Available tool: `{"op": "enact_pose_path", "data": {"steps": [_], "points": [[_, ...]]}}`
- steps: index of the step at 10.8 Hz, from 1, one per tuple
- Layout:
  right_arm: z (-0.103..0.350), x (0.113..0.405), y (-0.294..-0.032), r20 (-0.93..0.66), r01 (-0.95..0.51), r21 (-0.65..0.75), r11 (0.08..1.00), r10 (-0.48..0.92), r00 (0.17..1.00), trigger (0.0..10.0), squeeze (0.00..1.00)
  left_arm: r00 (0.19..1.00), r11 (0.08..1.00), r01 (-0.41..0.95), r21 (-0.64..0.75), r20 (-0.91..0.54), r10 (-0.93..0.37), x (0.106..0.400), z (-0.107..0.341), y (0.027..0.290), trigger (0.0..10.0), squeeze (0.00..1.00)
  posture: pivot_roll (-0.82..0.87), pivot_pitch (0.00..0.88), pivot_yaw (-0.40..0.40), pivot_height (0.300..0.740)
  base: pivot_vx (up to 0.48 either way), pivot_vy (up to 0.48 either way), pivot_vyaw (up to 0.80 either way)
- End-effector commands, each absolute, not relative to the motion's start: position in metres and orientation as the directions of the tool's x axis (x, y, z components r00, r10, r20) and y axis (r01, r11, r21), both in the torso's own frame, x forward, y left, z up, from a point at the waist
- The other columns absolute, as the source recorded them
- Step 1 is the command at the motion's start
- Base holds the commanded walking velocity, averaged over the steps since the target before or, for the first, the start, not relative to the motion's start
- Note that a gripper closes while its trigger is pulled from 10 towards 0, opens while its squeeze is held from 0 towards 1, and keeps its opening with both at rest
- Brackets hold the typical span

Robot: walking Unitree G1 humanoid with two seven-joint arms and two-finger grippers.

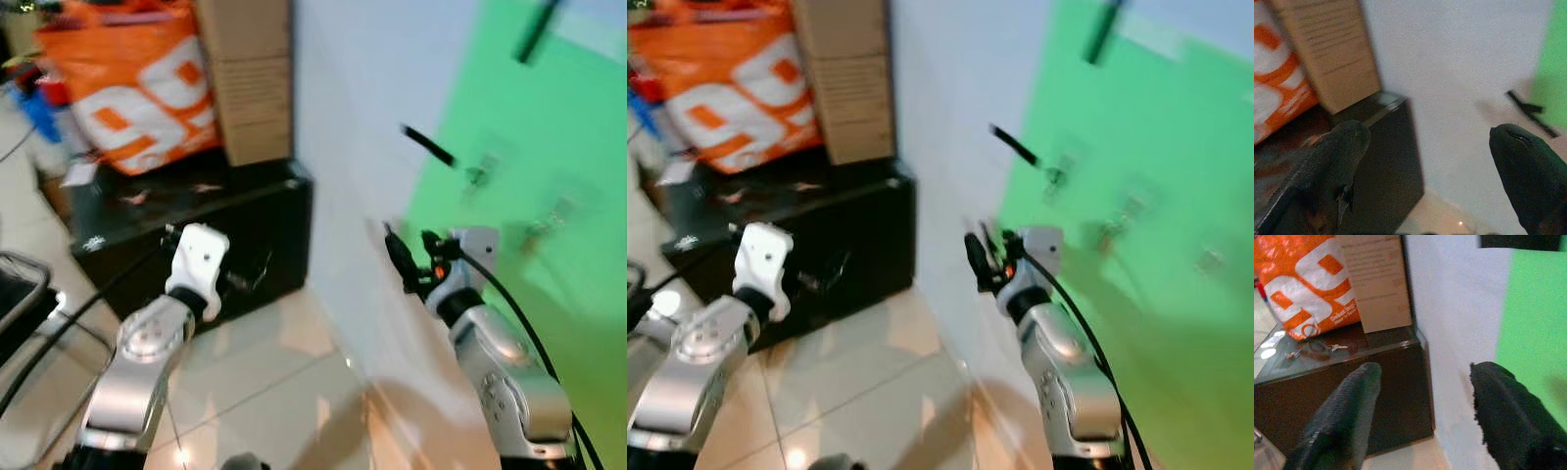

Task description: Hang keys on a hook

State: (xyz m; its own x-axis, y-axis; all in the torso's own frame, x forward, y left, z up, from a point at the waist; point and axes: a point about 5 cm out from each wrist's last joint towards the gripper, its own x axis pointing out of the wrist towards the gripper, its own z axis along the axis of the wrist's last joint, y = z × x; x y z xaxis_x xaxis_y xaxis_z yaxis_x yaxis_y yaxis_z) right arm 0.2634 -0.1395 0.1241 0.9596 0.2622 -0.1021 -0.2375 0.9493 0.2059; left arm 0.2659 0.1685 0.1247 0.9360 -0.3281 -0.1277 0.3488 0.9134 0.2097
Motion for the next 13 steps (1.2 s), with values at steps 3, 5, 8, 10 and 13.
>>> {"op": "enact_pose_path", "data": {"steps": [3,5,8,10,13], "points": [[0.121,0.263,-0.134,-0.116,-0.248,0.211,0.946,0.276,0.954,10.0,1.0,0.955,0.928,0.296,0.225,-0.104,-0.279,0.258,0.132,0.176,10.0,0.0,0.02,0.0,-0.065,0.74,0.349,0.0,0.53],[0.117,0.258,-0.134,-0.129,-0.236,0.223,0.946,0.269,0.955,10.0,1.0,0.96,0.933,0.275,0.231,-0.114,-0.255,0.249,0.13,0.179,10.0,0.0,0.05,0.0,-0.091,0.74,0.368,0.0,0.0],[0.115,0.259,-0.134,-0.138,-0.209,0.198,0.958,0.239,0.961,10.0,1.0,0.961,0.932,0.275,0.237,-0.112,-0.254,0.249,0.133,0.182,10.0,0.0,0.06,0.0,-0.088,0.74,0.368,0.0,0.0],[0.113,0.262,-0.135,-0.136,-0.201,0.174,0.964,0.226,0.965,10.0,1.0,0.964,0.936,0.263,0.236,-0.108,-0.243,0.255,0.133,0.184,10.0,0.0,0.06,0.0,-0.087,0.74,0.373,0.0,0.0],[0.117,0.266,-0.133,-0.117,-0.253,0.164,0.953,0.274,0.955,10.0,1.0,0.965,0.938,0.261,0.229,-0.098,-0.244,0.257,0.136,0.181,10.0,0.0,0.07,0.0,-0.092,0.74,0.375,0.0,0.0]]}}
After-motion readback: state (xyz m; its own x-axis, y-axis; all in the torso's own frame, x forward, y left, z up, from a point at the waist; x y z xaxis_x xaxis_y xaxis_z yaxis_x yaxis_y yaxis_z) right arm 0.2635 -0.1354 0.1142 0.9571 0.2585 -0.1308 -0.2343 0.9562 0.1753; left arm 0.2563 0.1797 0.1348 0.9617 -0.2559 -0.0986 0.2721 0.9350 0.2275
